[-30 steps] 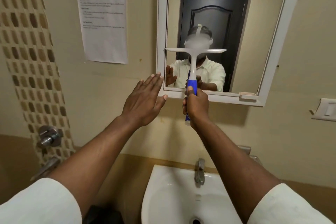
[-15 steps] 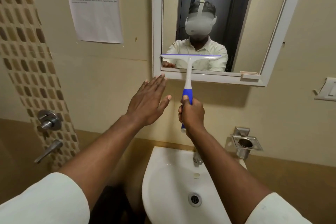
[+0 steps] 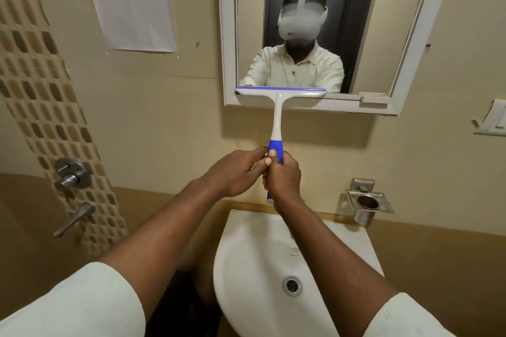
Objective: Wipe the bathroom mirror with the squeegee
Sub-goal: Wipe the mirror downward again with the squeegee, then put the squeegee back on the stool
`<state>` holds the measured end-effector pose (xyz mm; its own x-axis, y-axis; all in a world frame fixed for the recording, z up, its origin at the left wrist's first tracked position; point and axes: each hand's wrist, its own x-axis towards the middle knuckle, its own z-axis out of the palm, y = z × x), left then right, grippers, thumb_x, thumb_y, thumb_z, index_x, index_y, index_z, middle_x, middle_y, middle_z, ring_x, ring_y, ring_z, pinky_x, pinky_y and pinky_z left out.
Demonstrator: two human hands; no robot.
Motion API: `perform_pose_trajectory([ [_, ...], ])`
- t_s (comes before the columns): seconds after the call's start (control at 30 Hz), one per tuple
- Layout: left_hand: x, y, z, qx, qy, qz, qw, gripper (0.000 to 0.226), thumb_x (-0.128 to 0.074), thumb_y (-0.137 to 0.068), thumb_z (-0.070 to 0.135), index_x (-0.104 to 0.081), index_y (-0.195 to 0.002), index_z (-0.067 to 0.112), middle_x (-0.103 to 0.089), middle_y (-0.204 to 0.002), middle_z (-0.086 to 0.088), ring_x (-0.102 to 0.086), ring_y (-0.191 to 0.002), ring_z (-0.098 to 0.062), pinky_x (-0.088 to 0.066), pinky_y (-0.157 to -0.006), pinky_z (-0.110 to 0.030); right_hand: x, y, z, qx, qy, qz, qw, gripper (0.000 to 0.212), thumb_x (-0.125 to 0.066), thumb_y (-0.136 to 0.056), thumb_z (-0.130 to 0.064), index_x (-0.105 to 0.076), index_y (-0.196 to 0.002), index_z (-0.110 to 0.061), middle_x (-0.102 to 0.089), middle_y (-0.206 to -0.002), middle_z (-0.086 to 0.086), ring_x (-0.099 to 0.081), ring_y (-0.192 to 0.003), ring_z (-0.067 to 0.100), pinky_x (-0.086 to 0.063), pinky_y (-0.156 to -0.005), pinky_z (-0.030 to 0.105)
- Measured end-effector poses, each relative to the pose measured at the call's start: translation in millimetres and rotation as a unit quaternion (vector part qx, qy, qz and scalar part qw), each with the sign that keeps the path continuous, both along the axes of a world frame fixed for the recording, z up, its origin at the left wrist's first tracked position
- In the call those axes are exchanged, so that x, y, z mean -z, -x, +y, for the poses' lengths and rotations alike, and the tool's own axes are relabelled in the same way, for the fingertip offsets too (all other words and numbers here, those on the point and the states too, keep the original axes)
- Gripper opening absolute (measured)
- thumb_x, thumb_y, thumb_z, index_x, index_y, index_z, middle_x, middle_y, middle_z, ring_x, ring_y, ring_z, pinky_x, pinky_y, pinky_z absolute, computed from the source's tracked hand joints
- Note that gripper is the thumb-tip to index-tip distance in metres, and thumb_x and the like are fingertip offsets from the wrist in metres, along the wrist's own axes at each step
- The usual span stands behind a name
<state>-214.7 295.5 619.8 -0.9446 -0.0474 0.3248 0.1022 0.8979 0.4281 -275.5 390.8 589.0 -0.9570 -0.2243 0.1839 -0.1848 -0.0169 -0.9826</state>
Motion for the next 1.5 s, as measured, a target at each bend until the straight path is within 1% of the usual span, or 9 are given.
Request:
perform_pose_trajectory([
  [0.23, -5.4, 0.9, 9.3, 0.005, -0.222, 0.006, 0.975, 0.035, -0.039, -0.098, 0.03, -0.065, -0.098, 0.006, -0.069, -0.092, -0.016, -0.068, -0.083, -0.025, -0.053, -0.084, -0.048, -4.9, -5.5, 0.9, -0.012, 0.004, -0.006, 1.0, 0.024, -0.045, -0.097, -0.032, -0.056, -0.092, -0.011, -0.059, -0.082, 0.014, -0.054, -0.073, 0.025, -0.048, -0.068, 0.039],
  [0.37, -8.9, 0.3, 7.4, 0.003, -0.263, 0.007, 0.965, 0.032, -0.039, -0.098, 0.024, -0.065, -0.101, 0.005, -0.069, -0.088, -0.017, -0.067, -0.082, -0.026, -0.056, -0.082, -0.039, -11.3, -8.8, 7.0, -0.022, 0.011, 0.012, 1.0, 0.028, -0.044, -0.098, -0.031, -0.057, -0.089, -0.008, -0.057, -0.076, 0.015, -0.052, -0.066, 0.026, -0.049, -0.066, 0.043],
  [0.43, -9.1, -1.6, 4.3, -0.02, -0.271, 0.022, 0.962, 0.029, -0.041, -0.098, 0.024, -0.064, -0.105, 0.008, -0.07, -0.087, -0.011, -0.067, -0.083, -0.023, -0.055, -0.079, -0.032, -15.5, -10.6, 10.8, -0.027, 0.033, 0.012, 0.999, 0.027, -0.044, -0.098, -0.029, -0.057, -0.087, -0.008, -0.055, -0.069, 0.012, -0.049, -0.057, 0.022, -0.047, -0.058, 0.039],
  [0.5, -9.8, -4.8, -1.9, -0.055, -0.252, 0.043, 0.965, 0.025, -0.043, -0.097, 0.026, -0.063, -0.107, 0.014, -0.07, -0.091, -0.005, -0.066, -0.085, -0.018, -0.052, -0.076, -0.028, -21.5, -11.9, 13.7, -0.033, 0.053, 0.011, 0.998, 0.027, -0.044, -0.098, -0.029, -0.057, -0.091, -0.006, -0.054, -0.065, 0.009, -0.047, -0.051, 0.016, -0.044, -0.05, 0.031],
  [0.63, -14.3, -13.5, -17.4, -0.104, -0.2, 0.075, 0.971, 0.027, -0.044, -0.096, 0.027, -0.063, -0.11, 0.015, -0.068, -0.1, -0.003, -0.063, -0.093, -0.02, -0.049, -0.083, -0.036, -36.7, -11.3, 16.1, -0.042, 0.066, 0.018, 0.997, 0.028, -0.045, -0.098, -0.029, -0.057, -0.095, -0.004, -0.053, -0.064, 0.008, -0.046, -0.049, 0.015, -0.041, -0.047, 0.027],
  [0.8, -25.8, -25.2, -32.4, -0.145, -0.155, 0.112, 0.971, 0.035, -0.046, -0.095, 0.031, -0.055, -0.126, 0.017, -0.061, -0.12, -0.002, -0.054, -0.1, -0.012, -0.04, -0.084, -0.026, -53.8, -12.2, 13.8, -0.056, 0.076, 0.023, 0.995, 0.029, -0.046, -0.098, -0.03, -0.057, -0.099, -0.003, -0.052, -0.065, 0.007, -0.045, -0.048, 0.013, -0.04, -0.044, 0.024],
  [0.97, -39.4, -40.8, -42.6, -0.173, -0.117, 0.142, 0.968, 0.042, -0.045, -0.095, 0.032, -0.047, -0.134, 0.017, -0.053, -0.135, -0.003, -0.052, -0.117, -0.017, -0.04, -0.094, -0.031, -71.5, -18.6, 7.4, -0.079, 0.086, 0.038, 0.992, 0.026, -0.046, -0.098, -0.03, -0.056, -0.098, -0.005, -0.053, -0.065, 0.006, -0.046, -0.048, 0.012, -0.041, -0.044, 0.023],
  [1.17, -53.6, -66.7, -53.7, -0.22, -0.076, 0.172, 0.957, 0.044, -0.043, -0.096, 0.035, -0.04, -0.138, 0.022, -0.042, -0.145, 0.001, -0.043, -0.127, -0.017, -0.037, -0.102, -0.035, -93.2, -31.8, -2.4, -0.113, 0.095, 0.064, 0.987, 0.024, -0.044, -0.099, -0.028, -0.053, -0.083, -0.012, -0.051, -0.062, 0.006, -0.045, -0.048, 0.013, -0.04, -0.045, 0.027],
  [1.5, -78.5, -120.7, -60.4, -0.297, 0.094, 0.179, 0.933, 0.053, -0.036, -0.097, 0.039, -0.026, -0.145, 0.02, -0.027, -0.154, -0.003, -0.022, -0.142, -0.017, -0.019, -0.116, -0.038, -125.7, -57.2, -23.0, -0.181, 0.108, 0.093, 0.973, 0.026, -0.044, -0.099, -0.029, -0.054, -0.098, -0.005, -0.051, -0.064, 0.007, -0.046, -0.051, 0.015, -0.041, -0.048, 0.028],
])
